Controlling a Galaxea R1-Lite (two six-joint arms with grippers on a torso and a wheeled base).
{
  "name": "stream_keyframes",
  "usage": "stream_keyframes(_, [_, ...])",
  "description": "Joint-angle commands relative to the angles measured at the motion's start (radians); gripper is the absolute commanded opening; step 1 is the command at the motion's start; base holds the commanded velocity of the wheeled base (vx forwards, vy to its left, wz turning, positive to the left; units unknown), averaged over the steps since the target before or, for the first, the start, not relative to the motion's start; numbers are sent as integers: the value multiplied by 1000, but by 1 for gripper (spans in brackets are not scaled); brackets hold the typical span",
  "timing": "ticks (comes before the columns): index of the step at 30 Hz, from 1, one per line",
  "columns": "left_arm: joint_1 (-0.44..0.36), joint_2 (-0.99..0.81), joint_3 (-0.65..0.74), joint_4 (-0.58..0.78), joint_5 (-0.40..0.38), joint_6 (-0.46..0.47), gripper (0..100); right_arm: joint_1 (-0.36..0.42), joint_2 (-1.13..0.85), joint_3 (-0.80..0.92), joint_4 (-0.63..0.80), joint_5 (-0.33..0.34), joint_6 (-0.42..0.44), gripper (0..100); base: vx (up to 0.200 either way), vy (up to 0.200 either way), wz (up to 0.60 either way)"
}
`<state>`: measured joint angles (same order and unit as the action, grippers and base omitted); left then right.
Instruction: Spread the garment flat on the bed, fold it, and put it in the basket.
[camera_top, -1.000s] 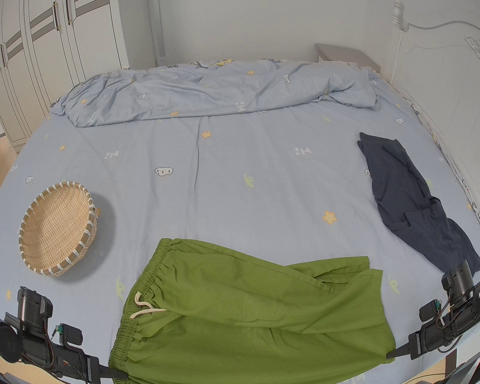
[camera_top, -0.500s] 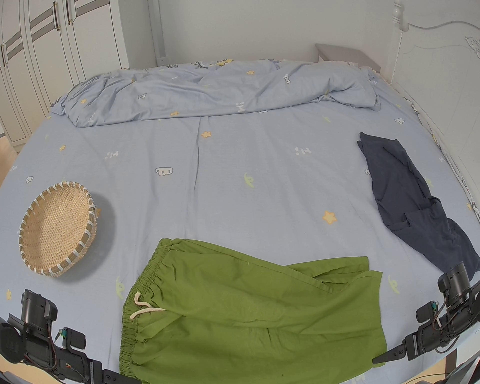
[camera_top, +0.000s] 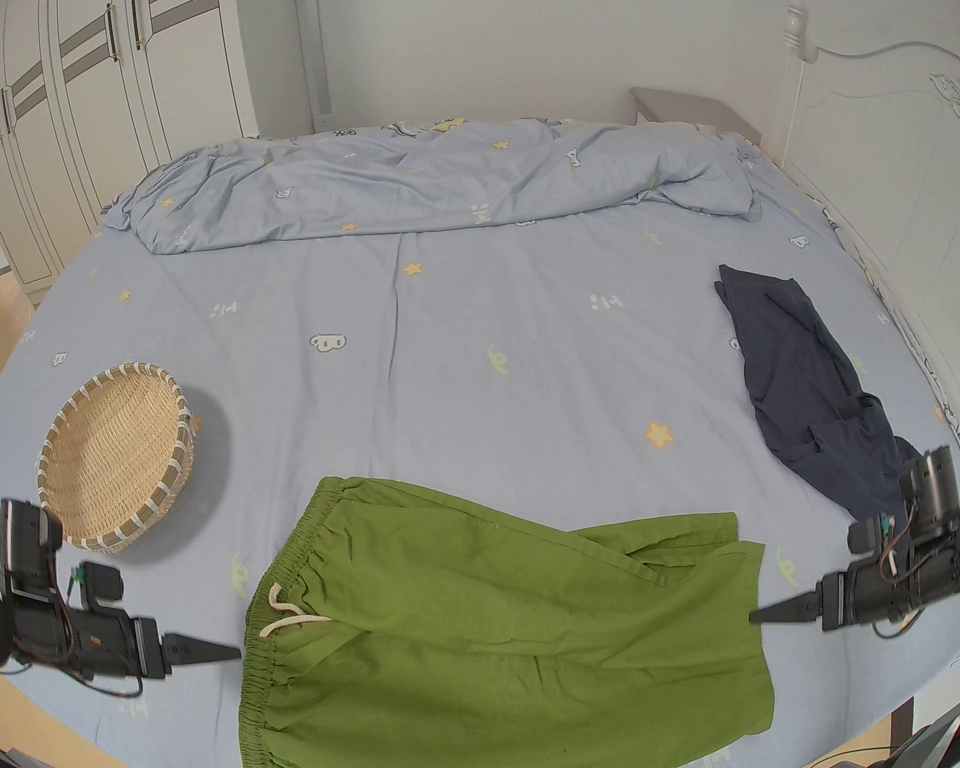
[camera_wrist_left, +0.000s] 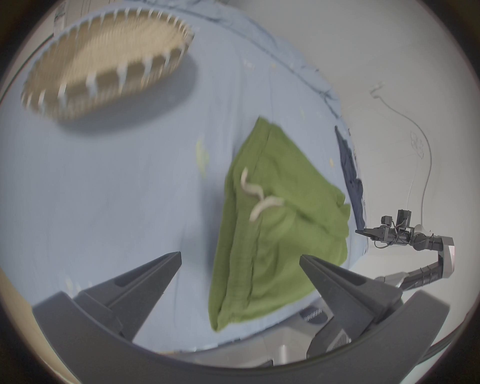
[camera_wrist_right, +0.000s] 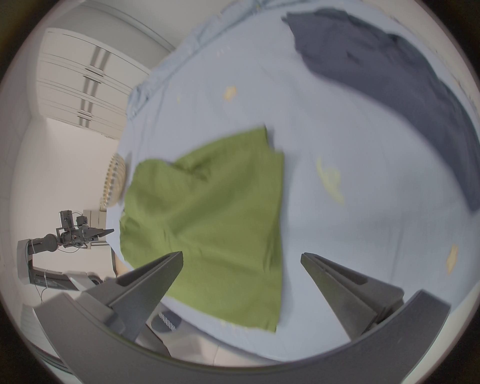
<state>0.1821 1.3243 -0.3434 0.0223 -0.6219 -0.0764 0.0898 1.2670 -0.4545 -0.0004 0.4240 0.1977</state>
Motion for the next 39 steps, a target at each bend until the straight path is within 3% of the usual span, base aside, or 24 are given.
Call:
stream_keyframes(1, [3,184,-394,7,-7,-37,100,-12,94,-351,-4,-1,16,100,0,0,0])
stream_keyframes(4, [-7,230,-479,5,-9,-63,100,-24,110,-394,-4,-1,14,100,0,0,0])
stream_keyframes(5, [-38,286,-582,2,-25,-95,100,-28,115,-426,-4,-1,16,100,0,0,0])
stream_keyframes(7, [-39,289,-586,2,-25,-98,100,-28,115,-426,-4,-2,16,100,0,0,0])
stream_keyframes(10, [-127,414,-695,-5,-68,-137,100,-15,114,-397,-9,-5,8,100,0,0,0])
stream_keyframes(15, [-179,563,-795,-21,-62,-132,100,24,117,-382,-13,-7,9,100,0,0,0])
stream_keyframes(19, [-231,612,-781,-25,-45,-123,100,28,114,-377,-13,-7,8,100,0,0,0])
stream_keyframes(39, [-259,701,-778,-94,-36,-118,100,25,121,-377,-13,-7,8,100,0,0,0])
